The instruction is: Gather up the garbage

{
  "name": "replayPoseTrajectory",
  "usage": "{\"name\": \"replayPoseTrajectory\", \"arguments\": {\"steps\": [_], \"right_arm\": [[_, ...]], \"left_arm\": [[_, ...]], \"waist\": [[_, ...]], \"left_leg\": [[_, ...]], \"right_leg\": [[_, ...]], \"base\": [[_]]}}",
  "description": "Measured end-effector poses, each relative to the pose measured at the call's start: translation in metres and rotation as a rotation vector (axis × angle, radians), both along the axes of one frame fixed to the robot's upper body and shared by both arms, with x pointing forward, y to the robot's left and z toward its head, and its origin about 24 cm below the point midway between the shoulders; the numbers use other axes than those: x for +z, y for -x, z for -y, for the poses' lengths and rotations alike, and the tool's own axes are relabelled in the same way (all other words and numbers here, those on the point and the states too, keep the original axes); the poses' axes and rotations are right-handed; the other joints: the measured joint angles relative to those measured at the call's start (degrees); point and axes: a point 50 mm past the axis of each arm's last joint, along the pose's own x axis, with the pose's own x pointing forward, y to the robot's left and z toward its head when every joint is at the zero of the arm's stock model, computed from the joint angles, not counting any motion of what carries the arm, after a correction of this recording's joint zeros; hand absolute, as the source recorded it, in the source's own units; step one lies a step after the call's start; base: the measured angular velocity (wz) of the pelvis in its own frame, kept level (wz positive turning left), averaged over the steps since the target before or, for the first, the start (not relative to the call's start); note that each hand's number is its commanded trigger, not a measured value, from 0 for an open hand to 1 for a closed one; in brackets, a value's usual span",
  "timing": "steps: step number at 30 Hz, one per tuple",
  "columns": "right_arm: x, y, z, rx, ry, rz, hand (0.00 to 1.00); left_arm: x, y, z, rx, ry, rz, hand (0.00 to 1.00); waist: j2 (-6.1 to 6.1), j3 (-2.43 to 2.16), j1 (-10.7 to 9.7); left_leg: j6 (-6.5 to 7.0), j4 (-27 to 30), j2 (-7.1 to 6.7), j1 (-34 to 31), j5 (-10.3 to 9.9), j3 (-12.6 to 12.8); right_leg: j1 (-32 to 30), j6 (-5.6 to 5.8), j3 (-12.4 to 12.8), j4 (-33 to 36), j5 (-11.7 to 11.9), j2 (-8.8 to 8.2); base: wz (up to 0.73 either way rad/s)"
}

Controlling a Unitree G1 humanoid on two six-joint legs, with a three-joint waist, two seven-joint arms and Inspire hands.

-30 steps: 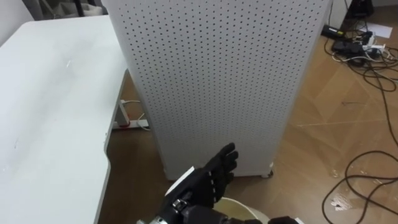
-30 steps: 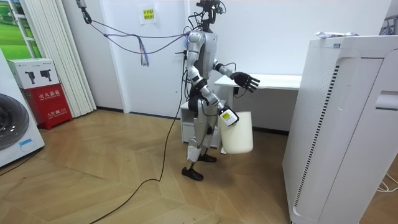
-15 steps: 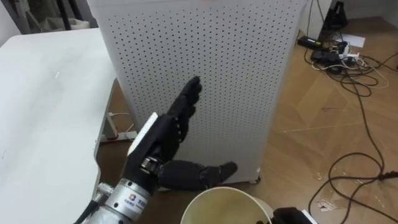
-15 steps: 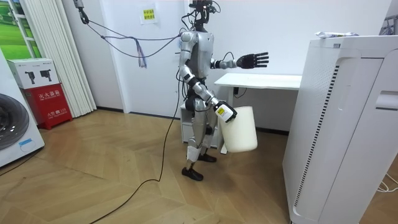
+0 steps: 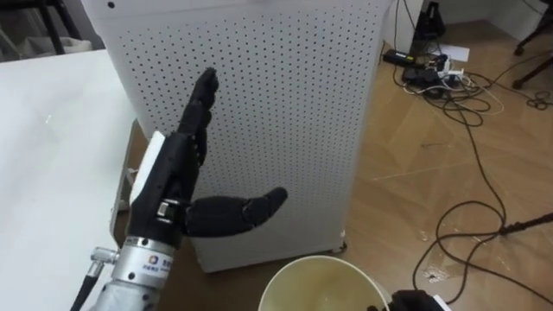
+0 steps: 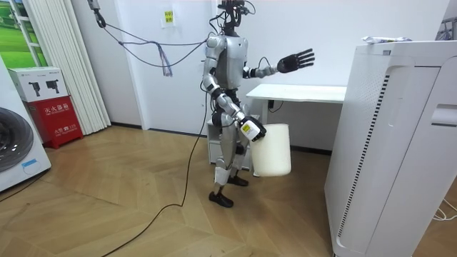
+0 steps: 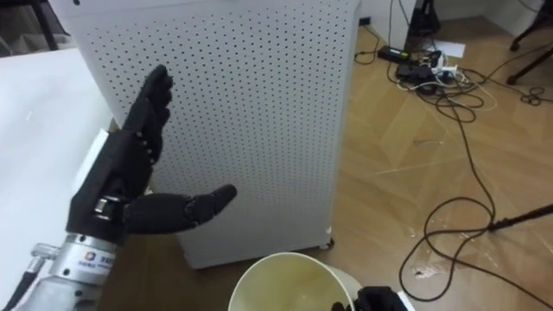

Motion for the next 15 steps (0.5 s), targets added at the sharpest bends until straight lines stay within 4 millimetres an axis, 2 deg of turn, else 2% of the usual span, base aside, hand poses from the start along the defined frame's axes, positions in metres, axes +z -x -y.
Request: {"name": "replayPoseTrajectory", "arguments": {"steps": [2,4,5,6,8,10,12,15], "right_arm": [[0.000,0.001,0.001,0.004,-0.003,-0.003,1.00],[-0.001,0.002,0.001,0.009,-0.007,-0.008,1.00],[-0.002,0.004,0.001,0.011,-0.010,-0.015,1.00],[-0.003,0.004,0.002,0.011,-0.015,-0.020,1.00],[-0.003,0.005,0.002,0.015,-0.018,-0.022,1.00],[-0.003,0.005,0.002,0.016,-0.019,-0.022,1.00],[-0.003,0.004,0.001,0.021,-0.021,-0.019,1.00],[-0.001,0.003,-0.001,0.025,-0.024,-0.007,1.00]], "left_arm": [[0.007,0.002,-0.004,0.024,0.008,0.043,0.00],[0.013,0.004,-0.007,0.070,-0.014,0.087,0.00],[0.017,0.005,-0.008,0.093,-0.032,0.116,0.00],[0.021,0.007,-0.009,0.108,-0.046,0.147,0.00],[0.024,0.008,-0.011,0.131,-0.047,0.177,0.00],[0.026,0.010,-0.011,0.143,-0.042,0.195,0.00],[0.026,0.010,-0.011,0.156,-0.034,0.201,0.00],[0.027,0.010,-0.012,0.159,-0.032,0.202,0.00]], "waist": [[0.15,-0.07,1.1],[0.34,-0.16,2.1],[0.35,-0.35,2.5],[0.35,-0.41,2.7],[0.34,-0.40,2.8],[0.24,-0.35,3.0],[0.16,-0.35,2.8],[-0.01,-0.24,2.6]], "left_leg": [[-0.01,-0.3,0.25,0.8,-0.4,0.3],[-0.05,-0.5,0.22,1.8,-0.8,0.3],[-0.04,-0.6,0.04,2.4,-0.9,0.3],[-0.04,-0.8,-0.30,2.8,-0.9,0.3],[-0.04,-1.3,-0.44,3.4,-0.8,0.3],[-0.09,-1.6,-0.48,3.9,-0.8,0.2],[-0.10,-2.1,-0.52,4.2,-0.8,0.1],[-0.15,-2.1,-0.41,4.2,-0.8,-0.1]], "right_leg": [[-0.4,0.03,-0.1,0.7,0.0,0.08],[-0.2,0.06,-1.2,0.7,0.2,-0.04],[-0.1,0.07,-2.4,0.8,0.2,-0.38],[-0.1,0.08,-3.2,1.0,0.2,-0.68],[-0.1,0.09,-3.3,1.3,0.2,-0.77],[0.0,0.09,-3.5,1.3,0.2,-0.81],[0.1,0.09,-4.7,1.3,0.2,-1.06],[0.6,0.08,-4.8,1.1,0.2,-0.97]], "base": [[-0.41],[-0.48],[-0.25],[-0.22],[-0.15],[-0.13],[-0.11],[0.00]]}}
